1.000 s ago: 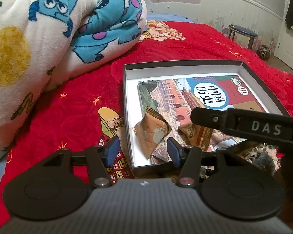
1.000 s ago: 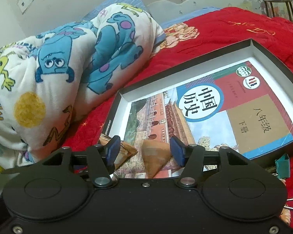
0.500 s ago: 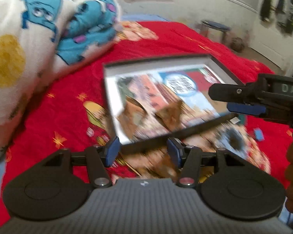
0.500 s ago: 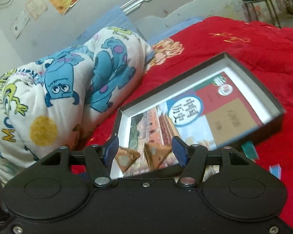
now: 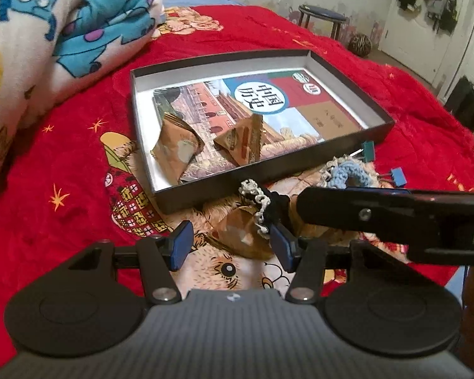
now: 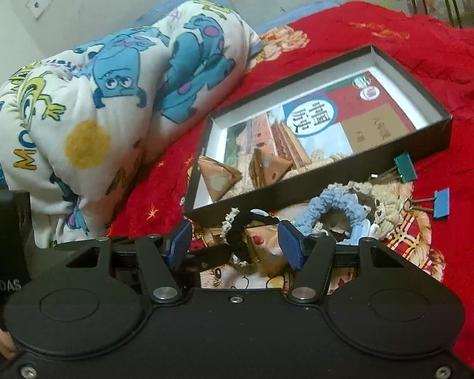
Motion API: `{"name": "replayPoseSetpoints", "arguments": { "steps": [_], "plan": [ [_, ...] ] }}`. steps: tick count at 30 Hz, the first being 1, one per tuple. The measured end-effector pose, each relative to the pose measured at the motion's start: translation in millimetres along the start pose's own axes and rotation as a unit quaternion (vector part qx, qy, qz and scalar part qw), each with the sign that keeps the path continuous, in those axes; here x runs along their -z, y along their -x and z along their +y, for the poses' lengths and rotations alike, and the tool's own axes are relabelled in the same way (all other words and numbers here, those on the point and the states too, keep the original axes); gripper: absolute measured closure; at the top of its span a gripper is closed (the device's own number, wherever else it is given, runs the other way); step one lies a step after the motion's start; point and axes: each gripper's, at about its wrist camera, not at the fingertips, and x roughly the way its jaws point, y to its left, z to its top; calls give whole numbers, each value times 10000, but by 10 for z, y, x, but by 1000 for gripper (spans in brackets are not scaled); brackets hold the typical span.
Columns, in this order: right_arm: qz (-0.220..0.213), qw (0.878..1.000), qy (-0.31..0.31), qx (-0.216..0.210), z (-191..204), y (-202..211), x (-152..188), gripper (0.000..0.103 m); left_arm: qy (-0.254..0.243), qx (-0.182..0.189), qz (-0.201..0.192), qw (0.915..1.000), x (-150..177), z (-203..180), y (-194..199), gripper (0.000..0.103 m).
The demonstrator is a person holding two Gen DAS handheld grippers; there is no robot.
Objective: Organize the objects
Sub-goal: 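Move right gripper onto a brown packet while left gripper returns to the pile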
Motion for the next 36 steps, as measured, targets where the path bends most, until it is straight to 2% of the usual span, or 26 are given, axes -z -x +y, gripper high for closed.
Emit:
{"name": "replayPoseSetpoints", "arguments": {
  "steps": [14, 21, 24, 27, 30, 36],
  "plan": [
    [313, 9984, -189, 439, -207, -226, -22, 44, -197, -57, -106, 9997, -14, -73, -74, 35],
    [361, 9978, -345, 436, -268, -260, -13, 44, -40, 122, 122, 9998, -32, -67, -263, 33],
    [481, 9969, -422, 448, -296, -319, 8, 44, 10, -40, 412, 9991, -36, -70, -440, 32],
    [435, 9965, -504, 505, -312, -372, 30, 44, -41, -65, 428, 9991, -47, -65, -451, 40],
    [452, 9964, -514, 503, -320, -394, 29, 44, 116, -14, 448, 9989, -30, -18, -399, 48],
    [492, 9962, -491, 517, -308, -399, 10, 44, 441, 145, 499, 9977, -13, 90, -315, 55]
  ]
}}
